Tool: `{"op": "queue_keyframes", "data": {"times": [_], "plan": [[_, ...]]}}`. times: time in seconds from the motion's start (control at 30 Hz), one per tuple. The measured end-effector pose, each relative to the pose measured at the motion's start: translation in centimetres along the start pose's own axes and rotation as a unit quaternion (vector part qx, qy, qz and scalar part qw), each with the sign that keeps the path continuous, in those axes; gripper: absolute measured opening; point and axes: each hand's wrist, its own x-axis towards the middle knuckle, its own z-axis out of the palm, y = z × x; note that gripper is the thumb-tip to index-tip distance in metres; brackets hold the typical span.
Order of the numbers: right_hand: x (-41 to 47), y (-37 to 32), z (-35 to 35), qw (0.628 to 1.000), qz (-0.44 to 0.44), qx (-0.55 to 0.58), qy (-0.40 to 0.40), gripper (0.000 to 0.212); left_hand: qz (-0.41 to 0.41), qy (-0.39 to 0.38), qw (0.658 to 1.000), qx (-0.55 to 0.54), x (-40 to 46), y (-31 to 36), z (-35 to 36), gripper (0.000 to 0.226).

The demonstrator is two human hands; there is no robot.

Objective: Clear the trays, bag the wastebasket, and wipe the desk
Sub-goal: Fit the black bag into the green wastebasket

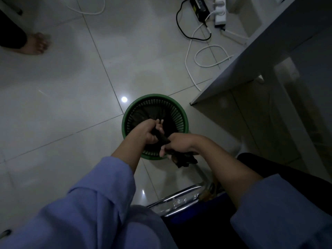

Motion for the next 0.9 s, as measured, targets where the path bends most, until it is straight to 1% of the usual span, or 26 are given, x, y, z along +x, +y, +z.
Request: {"op": "queue_keyframes", "data": {"times": [0.1,0.17,0.23,0.3,0.33,0.47,0.57,0.63,0.67,0.7,0.73,0.77,0.8,0.83,0.9], "plan": [[-0.4,1.0,-1.0,0.985,0.020,0.172,-0.016,0.023,-0.002,-0.004,1.000,0.005,0.3,0.1,-0.2,0.038],[-0.4,1.6,-1.6,0.966,0.039,0.256,-0.012,0.020,0.001,-0.005,0.998,0.067,0.3,-0.2,-0.3,0.036],[0.0,2.1,-2.2,0.953,0.061,0.297,0.015,0.021,0.005,-0.012,0.987,0.158,-0.2,-0.7,-0.4,0.031],[0.4,2.5,-2.4,0.950,0.085,0.297,0.052,0.019,0.012,-0.033,0.976,0.217,-0.8,-1.1,-0.3,0.022],[0.5,2.6,-2.4,0.952,0.100,0.282,0.069,0.018,0.018,-0.045,0.974,0.221,-1.1,-1.2,-0.2,0.018],[1.1,2.3,-1.6,0.952,0.143,0.220,0.155,0.021,0.048,-0.080,0.974,0.206,-1.0,-1.3,-0.2,0.021],[1.9,1.5,-0.3,0.944,0.135,0.191,0.233,0.020,0.079,-0.079,0.972,0.207,-1.0,-0.9,-0.7,0.024],[2.3,1.3,0.4,0.938,0.121,0.170,0.276,0.038,0.107,-0.076,0.976,0.172,-1.0,-0.8,-0.8,0.025],[2.5,1.3,0.7,0.935,0.123,0.165,0.288,0.043,0.117,-0.077,0.979,0.147,-1.2,-0.8,-0.8,0.024],[2.3,1.3,1.0,0.933,0.125,0.165,0.294,0.043,0.122,-0.079,0.981,0.127,-1.3,-0.9,-0.8,0.022],[2.1,1.1,1.2,0.932,0.129,0.170,0.293,0.037,0.124,-0.080,0.983,0.114,-1.3,-1.0,-0.9,0.022],[1.8,1.1,1.3,0.931,0.125,0.184,0.290,0.027,0.128,-0.076,0.982,0.116,-1.2,-1.2,-1.0,0.025],[1.5,1.0,1.3,0.930,0.121,0.205,0.282,0.015,0.134,-0.069,0.981,0.127,-1.2,-1.4,-1.0,0.029],[1.3,1.0,1.4,0.926,0.119,0.232,0.272,0.013,0.144,-0.059,0.977,0.148,-1.1,-1.5,-1.1,0.032],[0.8,1.0,1.5,0.921,0.126,0.275,0.247,0.021,0.156,-0.046,0.966,0.202,-1.0,-1.8,-1.2,0.034]]}}
